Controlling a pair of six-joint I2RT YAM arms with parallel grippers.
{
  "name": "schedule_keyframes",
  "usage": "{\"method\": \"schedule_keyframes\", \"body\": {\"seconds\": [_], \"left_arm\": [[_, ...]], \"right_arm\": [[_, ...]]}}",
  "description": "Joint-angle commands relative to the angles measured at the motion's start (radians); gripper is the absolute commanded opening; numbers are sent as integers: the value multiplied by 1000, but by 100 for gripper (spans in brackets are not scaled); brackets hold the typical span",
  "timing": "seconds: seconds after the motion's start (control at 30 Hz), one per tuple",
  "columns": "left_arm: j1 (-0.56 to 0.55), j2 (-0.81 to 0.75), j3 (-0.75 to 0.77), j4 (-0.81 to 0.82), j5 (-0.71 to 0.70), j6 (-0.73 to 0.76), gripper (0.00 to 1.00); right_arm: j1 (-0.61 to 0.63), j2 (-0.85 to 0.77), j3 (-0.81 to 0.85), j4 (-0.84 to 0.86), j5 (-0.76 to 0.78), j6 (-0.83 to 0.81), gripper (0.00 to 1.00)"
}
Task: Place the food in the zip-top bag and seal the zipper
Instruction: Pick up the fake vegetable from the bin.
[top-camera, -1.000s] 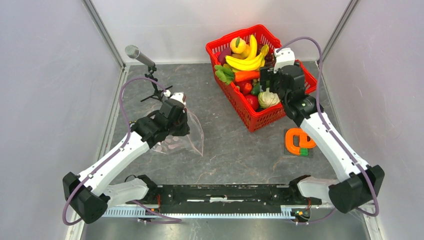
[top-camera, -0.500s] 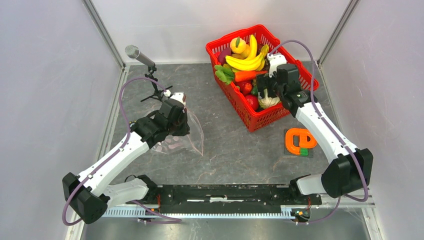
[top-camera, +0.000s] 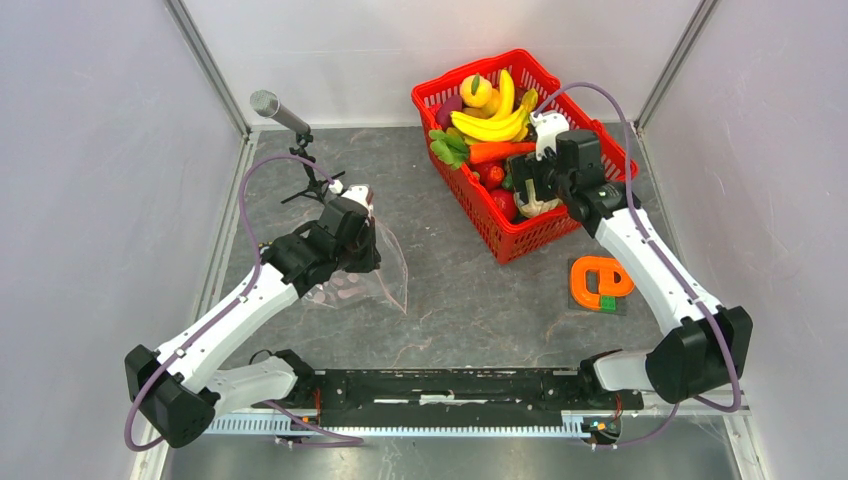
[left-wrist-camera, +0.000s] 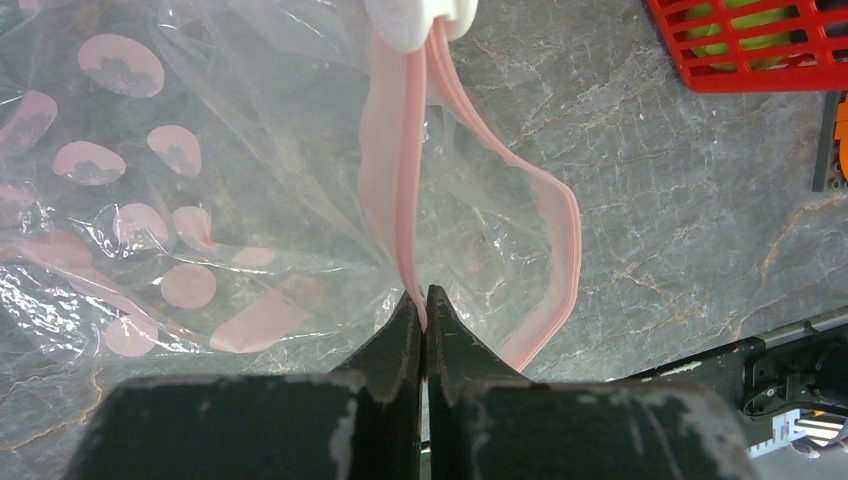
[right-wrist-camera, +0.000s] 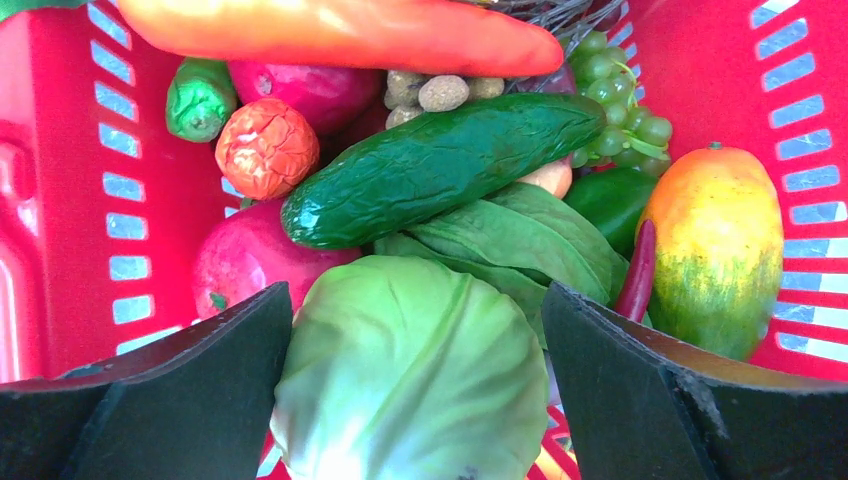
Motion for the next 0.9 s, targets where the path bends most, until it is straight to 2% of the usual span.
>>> {"method": "schedule_keyframes", "body": {"seconds": [0.0, 0.23, 0.47, 0.67, 0.77, 0.87], "left_arm": [[4, 0, 24, 38, 12, 34, 2], [4, 2, 26, 38, 13, 37, 2], [4, 4, 25, 37, 16, 39, 2], [4, -1, 23, 34, 11, 40, 2], [4, 0, 23, 34, 11, 39, 2], [4, 2, 22, 33, 13, 40, 2]], "right_arm": [[-4, -21, 43, -116, -24, -48, 98], [-3, -37, 2, -120, -7, -19, 98], [-3, -45, 51, -201, -2, -35, 98], [-3, -97, 24, -210, 21, -33, 98], [-2, -137, -29, -135, -21, -31, 98], [-3, -100, -38, -134, -12, -31, 98]]}}
